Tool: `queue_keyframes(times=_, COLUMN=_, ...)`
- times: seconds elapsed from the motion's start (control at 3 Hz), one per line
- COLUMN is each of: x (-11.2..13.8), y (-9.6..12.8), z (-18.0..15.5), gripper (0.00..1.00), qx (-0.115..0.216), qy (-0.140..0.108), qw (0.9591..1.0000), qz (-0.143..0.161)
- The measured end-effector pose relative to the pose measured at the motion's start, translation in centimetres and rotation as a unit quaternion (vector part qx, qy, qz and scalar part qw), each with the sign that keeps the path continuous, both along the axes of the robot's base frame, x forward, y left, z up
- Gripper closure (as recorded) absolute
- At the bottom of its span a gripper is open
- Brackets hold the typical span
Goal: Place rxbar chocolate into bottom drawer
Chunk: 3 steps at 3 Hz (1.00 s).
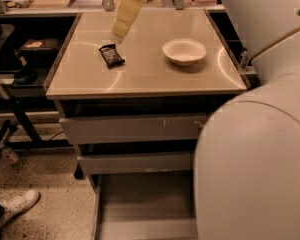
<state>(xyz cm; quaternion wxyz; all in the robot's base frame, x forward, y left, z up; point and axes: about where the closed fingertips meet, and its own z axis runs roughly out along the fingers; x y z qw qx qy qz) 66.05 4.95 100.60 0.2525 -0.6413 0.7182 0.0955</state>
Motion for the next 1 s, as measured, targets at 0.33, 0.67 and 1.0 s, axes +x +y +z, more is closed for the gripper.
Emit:
queue_keyframes(times=0.33, x=2.4, y=2.4, z=-2.1, gripper=0.00, qx=0.009, qy=0.023, qw=0.9997, qz=0.005)
queue_keyframes(times=0.67, x=3.2, y=2.8, z=-2.1, gripper=0.00, qx=0.017, qy=0.015, qw=0.9997, qz=0.002)
queue_keyframes(times=1.0, x=3.9, y=2.9, z=-2.7, gripper=0.00, qx=0.025, qy=0.017, qw=0.9995, qz=-0.006)
